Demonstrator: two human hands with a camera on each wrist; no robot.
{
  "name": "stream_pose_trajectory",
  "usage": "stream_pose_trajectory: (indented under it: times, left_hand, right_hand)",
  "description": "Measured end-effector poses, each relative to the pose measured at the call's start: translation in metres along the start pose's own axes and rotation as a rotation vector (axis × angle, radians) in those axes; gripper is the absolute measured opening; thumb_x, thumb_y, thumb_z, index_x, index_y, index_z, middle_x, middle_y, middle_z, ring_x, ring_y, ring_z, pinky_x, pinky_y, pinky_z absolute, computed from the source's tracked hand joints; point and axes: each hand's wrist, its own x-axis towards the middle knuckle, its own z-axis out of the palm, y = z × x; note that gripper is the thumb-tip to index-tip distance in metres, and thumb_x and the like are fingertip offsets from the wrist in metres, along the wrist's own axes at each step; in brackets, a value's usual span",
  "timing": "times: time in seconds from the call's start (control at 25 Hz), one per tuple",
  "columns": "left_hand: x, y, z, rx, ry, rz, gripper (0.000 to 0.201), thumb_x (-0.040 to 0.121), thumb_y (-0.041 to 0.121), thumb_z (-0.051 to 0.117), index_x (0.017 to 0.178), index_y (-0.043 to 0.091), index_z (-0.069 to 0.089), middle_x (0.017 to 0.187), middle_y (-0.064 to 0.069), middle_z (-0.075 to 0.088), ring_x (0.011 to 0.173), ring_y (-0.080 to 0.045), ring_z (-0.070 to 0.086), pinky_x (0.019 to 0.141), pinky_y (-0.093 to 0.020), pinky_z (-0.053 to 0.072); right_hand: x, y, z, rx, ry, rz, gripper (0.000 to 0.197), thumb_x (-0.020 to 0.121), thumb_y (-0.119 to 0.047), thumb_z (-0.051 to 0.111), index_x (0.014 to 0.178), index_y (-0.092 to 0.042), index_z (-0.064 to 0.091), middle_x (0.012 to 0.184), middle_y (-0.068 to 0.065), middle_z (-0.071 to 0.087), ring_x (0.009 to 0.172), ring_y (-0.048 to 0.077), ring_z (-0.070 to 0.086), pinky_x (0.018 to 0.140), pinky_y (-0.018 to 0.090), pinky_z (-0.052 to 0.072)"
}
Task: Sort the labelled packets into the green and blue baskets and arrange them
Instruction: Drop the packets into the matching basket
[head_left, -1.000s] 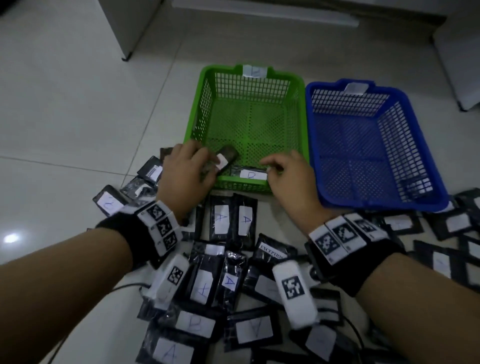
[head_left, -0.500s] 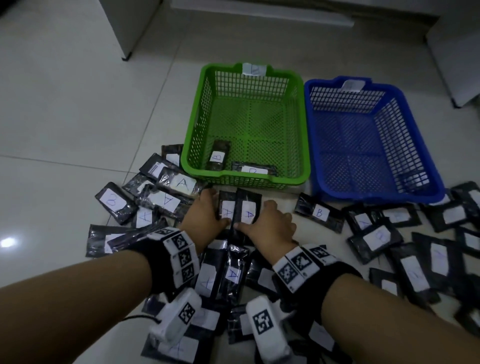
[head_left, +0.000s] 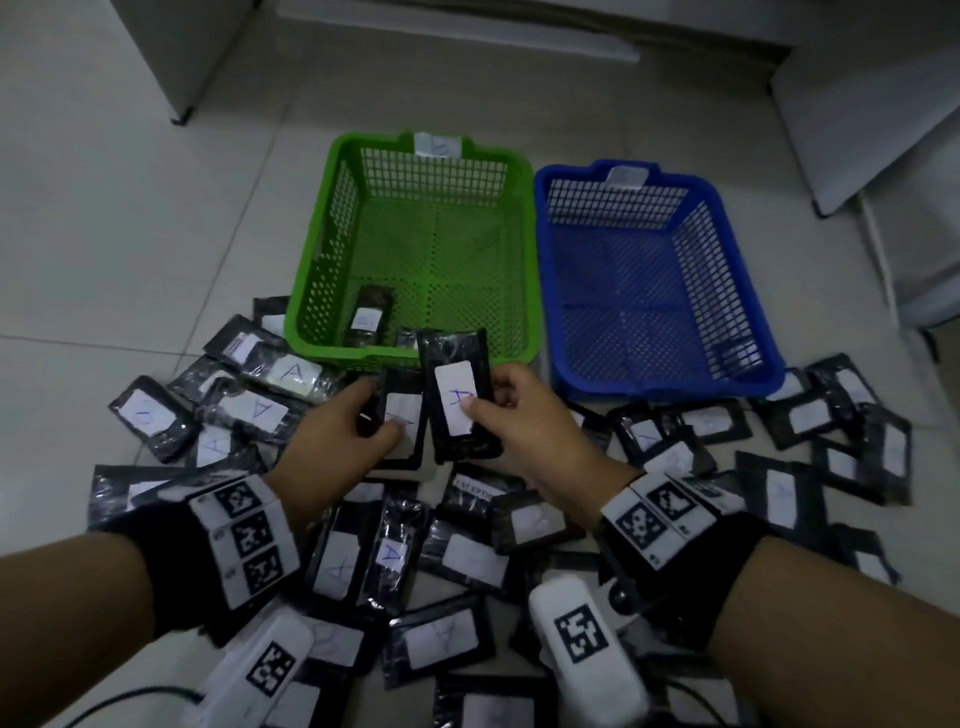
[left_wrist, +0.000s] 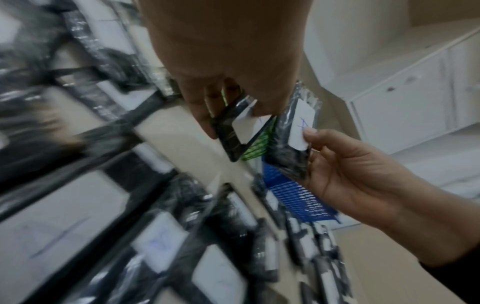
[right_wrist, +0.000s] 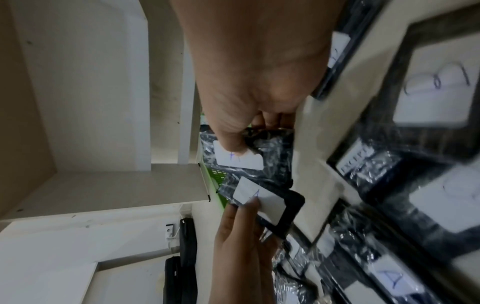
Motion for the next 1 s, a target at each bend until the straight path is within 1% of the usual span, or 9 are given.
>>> stream_pose_trajectory:
  times: [0.12,0.2,0.28,0.4,0.48,0.56,0.72,0.88,1.0]
  left_hand:
    - [0.013,0.053,-0.009,0.151,-0.17,0.056,0.019,0.081,0.022,0.066,0.097,0.02,0.056,0.086,0.004,0.065,0.078,-0.015,0.062,0.066,-0.025,0.048]
    - [0.031,0.095,-0.01,0.248,-0.25,0.12,0.025,0.082,0.021,0.066,0.104,0.025,0.056,0.088,0.008,0.062,0.077,-0.012,0.059,0.061,-0.019,0.044]
    - [0.055,0.139,0.003,0.278,-0.219,0.179,0.032,0.083,0.018,0.065,0.113,0.022,0.057,0.097,0.003,0.063,0.079,-0.014,0.058,0.066,-0.021,0.044]
    - [0.086,0.176,0.05,0.217,-0.093,0.222,0.037,0.084,0.014,0.063,0.118,0.022,0.053,0.1,0.003,0.059,0.088,-0.019,0.061,0.078,-0.029,0.049]
    - [0.1,0.179,0.087,0.192,-0.062,0.264,0.035,0.085,0.01,0.06,0.117,0.019,0.05,0.103,0.002,0.058,0.096,-0.023,0.061,0.083,-0.033,0.05]
    - [0.109,0.17,0.119,0.228,-0.057,0.287,0.029,0.086,0.007,0.057,0.113,0.015,0.05,0.111,-0.001,0.062,0.102,-0.023,0.059,0.085,-0.032,0.048]
    - [0.126,0.148,0.158,0.386,-0.024,0.335,0.024,0.084,0.009,0.06,0.104,0.018,0.049,0.11,-0.008,0.065,0.099,-0.029,0.059,0.085,-0.038,0.049]
    - [0.136,0.141,0.167,0.75,-0.103,0.386,0.023,0.087,0.017,0.057,0.109,0.021,0.053,0.111,-0.005,0.061,0.103,-0.03,0.057,0.091,-0.039,0.041]
    - [0.131,0.139,0.168,0.818,-0.123,0.406,0.031,0.089,0.017,0.055,0.119,0.02,0.06,0.118,-0.008,0.055,0.11,-0.031,0.052,0.095,-0.041,0.041]
  right_hand:
    - [-0.003,-0.03,-0.064,-0.031,0.001,-0.065,0.024,0.089,-0.019,0.062,0.111,-0.016,0.056,0.103,0.009,0.067,0.096,0.027,0.065,0.086,0.044,0.052]
    - [-0.001,-0.046,-0.112,-0.075,0.071,-0.097,0.017,0.089,-0.014,0.06,0.105,-0.019,0.056,0.097,0.009,0.066,0.092,0.027,0.064,0.081,0.042,0.053]
    - [0.004,-0.049,-0.162,-0.124,0.163,-0.129,0.017,0.09,-0.011,0.059,0.102,-0.022,0.057,0.088,0.001,0.063,0.086,0.024,0.063,0.074,0.037,0.053]
    - [0.025,-0.022,-0.218,-0.339,0.314,-0.206,0.019,0.089,-0.012,0.061,0.104,-0.024,0.061,0.096,-0.002,0.063,0.093,0.024,0.061,0.081,0.039,0.054]
    - [0.043,0.007,-0.24,-0.57,0.329,-0.251,0.019,0.088,-0.015,0.06,0.103,-0.027,0.063,0.105,0.003,0.065,0.1,0.028,0.059,0.089,0.043,0.05]
    - [0.06,0.034,-0.249,-0.778,0.224,-0.264,0.021,0.088,-0.019,0.058,0.102,-0.035,0.062,0.106,0.009,0.065,0.107,0.034,0.055,0.095,0.044,0.045]
    - [0.084,0.061,-0.255,-0.96,0.061,-0.167,0.028,0.095,-0.02,0.05,0.122,-0.022,0.059,0.117,0.019,0.056,0.112,0.038,0.05,0.098,0.041,0.043]
    - [0.089,0.061,-0.251,-1.135,-0.04,-0.134,0.034,0.099,-0.02,0.042,0.131,-0.023,0.054,0.133,0.014,0.053,0.124,0.035,0.042,0.108,0.038,0.029]
    - [0.082,0.059,-0.252,-1.098,0.043,-0.151,0.037,0.099,-0.023,0.042,0.134,-0.029,0.052,0.131,0.011,0.049,0.123,0.034,0.034,0.106,0.039,0.032]
